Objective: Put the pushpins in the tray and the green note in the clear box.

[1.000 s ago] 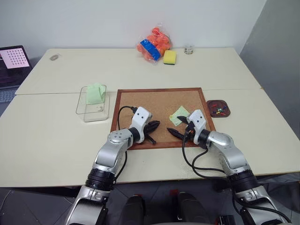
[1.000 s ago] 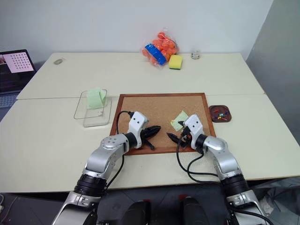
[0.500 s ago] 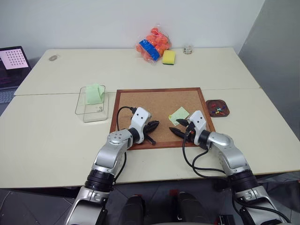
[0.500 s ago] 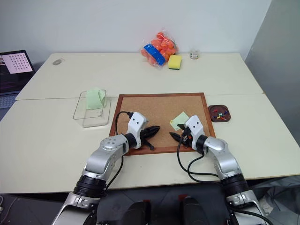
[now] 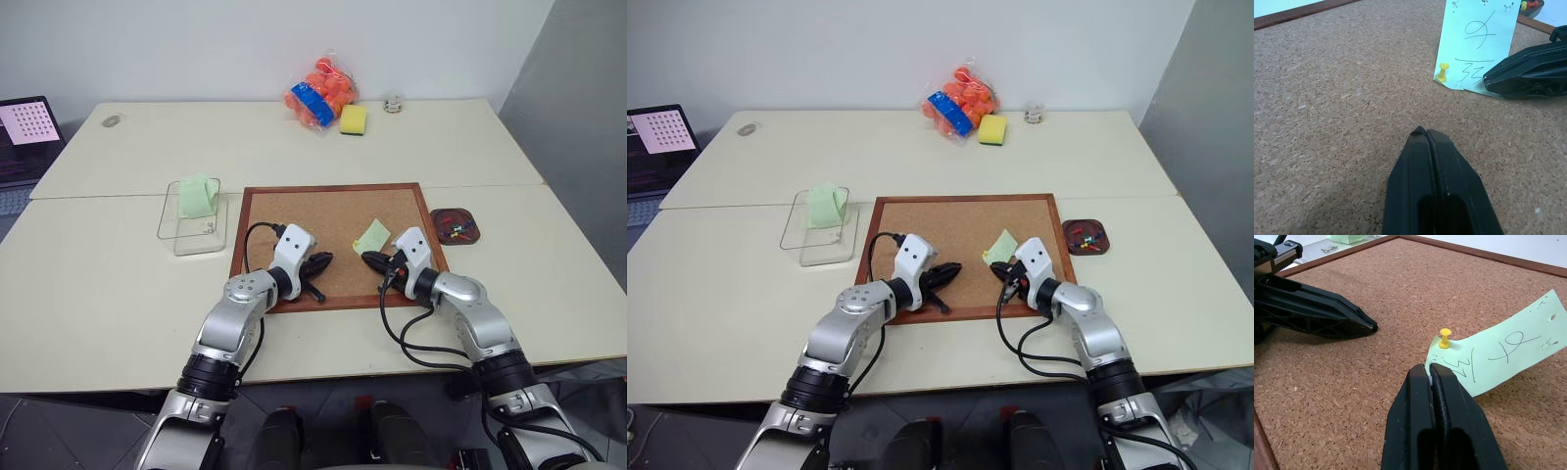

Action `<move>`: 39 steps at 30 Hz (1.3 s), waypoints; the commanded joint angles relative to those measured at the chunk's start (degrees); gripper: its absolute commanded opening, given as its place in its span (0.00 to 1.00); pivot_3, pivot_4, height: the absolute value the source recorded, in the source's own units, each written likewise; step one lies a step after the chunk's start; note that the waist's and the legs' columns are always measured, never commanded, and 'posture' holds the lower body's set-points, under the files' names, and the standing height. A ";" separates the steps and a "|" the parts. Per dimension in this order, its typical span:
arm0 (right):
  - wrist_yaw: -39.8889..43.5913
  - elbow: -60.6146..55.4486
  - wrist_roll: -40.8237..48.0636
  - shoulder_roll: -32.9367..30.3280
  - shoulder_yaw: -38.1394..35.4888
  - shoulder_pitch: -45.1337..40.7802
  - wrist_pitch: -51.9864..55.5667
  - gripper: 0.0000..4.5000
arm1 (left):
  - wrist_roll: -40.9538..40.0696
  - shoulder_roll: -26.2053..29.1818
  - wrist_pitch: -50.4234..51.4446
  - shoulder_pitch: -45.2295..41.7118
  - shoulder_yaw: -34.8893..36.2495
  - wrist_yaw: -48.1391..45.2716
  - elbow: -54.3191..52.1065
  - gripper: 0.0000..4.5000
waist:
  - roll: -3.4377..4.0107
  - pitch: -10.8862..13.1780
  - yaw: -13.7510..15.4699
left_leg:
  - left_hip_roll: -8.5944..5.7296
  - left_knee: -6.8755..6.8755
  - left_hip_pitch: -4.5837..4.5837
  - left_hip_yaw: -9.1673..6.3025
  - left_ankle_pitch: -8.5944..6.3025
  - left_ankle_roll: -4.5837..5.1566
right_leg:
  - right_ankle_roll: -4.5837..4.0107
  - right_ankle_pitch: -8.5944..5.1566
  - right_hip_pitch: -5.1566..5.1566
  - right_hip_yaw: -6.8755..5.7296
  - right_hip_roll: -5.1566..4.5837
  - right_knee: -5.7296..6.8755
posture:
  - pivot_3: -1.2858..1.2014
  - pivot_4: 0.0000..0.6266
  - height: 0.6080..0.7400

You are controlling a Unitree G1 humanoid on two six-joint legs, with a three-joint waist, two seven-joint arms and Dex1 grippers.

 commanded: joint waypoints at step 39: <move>-31.63 11.33 2.45 0.65 -23.47 -11.05 1.86 0.29 | 0.30 -0.36 0.39 0.86 -0.48 0.37 -1.03 0.00 | 0.02 -0.01 0.00 | -0.02 -0.02 -0.01 0.05 0.00 0.00 | -0.22 0.11 0.00 0.03 -0.02 0.00 | 0.52 0.24 1.00</move>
